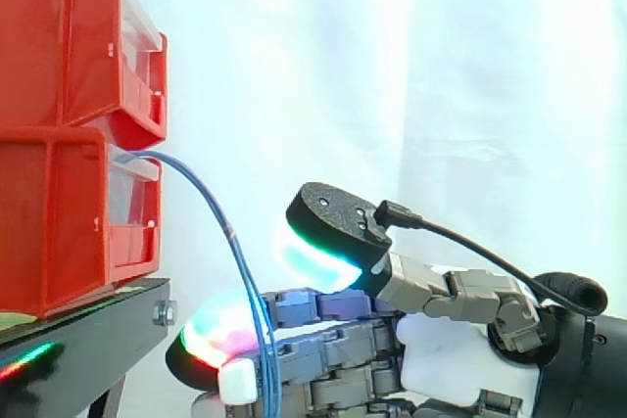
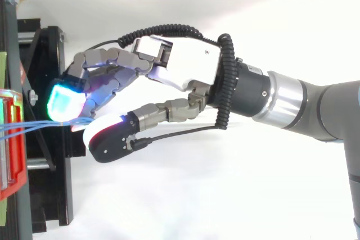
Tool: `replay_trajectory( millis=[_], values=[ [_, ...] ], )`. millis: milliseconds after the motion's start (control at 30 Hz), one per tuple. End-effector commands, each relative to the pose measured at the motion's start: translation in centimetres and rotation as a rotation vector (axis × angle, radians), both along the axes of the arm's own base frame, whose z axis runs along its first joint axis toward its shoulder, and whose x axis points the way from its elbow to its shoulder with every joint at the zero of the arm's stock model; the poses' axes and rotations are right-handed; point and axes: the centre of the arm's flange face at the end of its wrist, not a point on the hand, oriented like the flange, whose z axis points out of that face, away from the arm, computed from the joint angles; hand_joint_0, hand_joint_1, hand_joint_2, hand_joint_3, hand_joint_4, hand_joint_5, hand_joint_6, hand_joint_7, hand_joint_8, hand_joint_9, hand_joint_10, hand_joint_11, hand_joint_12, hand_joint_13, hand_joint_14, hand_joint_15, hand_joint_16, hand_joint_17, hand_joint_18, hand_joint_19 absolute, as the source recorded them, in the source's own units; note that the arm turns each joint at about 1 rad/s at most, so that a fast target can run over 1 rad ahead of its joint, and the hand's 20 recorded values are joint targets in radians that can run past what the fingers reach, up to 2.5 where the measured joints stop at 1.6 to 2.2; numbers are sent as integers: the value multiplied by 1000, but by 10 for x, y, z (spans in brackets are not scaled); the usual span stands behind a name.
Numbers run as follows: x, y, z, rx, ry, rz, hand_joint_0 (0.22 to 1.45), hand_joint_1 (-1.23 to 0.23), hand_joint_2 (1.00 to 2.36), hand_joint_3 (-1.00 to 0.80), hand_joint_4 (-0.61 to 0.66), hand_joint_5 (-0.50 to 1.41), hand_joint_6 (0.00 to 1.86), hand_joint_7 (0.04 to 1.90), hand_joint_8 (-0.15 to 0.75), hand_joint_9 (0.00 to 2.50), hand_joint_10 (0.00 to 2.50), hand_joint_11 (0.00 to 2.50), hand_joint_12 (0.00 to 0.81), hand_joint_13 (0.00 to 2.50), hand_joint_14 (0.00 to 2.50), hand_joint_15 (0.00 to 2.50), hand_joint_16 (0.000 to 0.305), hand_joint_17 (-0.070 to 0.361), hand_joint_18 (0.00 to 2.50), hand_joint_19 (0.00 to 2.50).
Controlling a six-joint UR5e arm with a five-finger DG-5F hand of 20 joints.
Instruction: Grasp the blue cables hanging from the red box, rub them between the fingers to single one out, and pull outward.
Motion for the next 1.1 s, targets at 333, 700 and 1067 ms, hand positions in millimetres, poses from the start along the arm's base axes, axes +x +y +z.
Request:
replay_trajectory(
  millis=[333,700,1067],
  values=[
    [14,12,24,-8,-28,64,584,-706,1002,-465,164,-65,517,1294,267,1044,18,477,319,665,15,368,47,107,449,378],
    [15,27,27,-22,41,107,601,-743,1009,-352,124,-136,799,931,273,1016,17,537,325,691,16,402,47,105,484,425],
    [15,22,27,-11,37,101,561,-712,1002,-476,164,-118,676,999,275,1020,17,534,331,708,16,418,48,108,505,444]
  ],
)
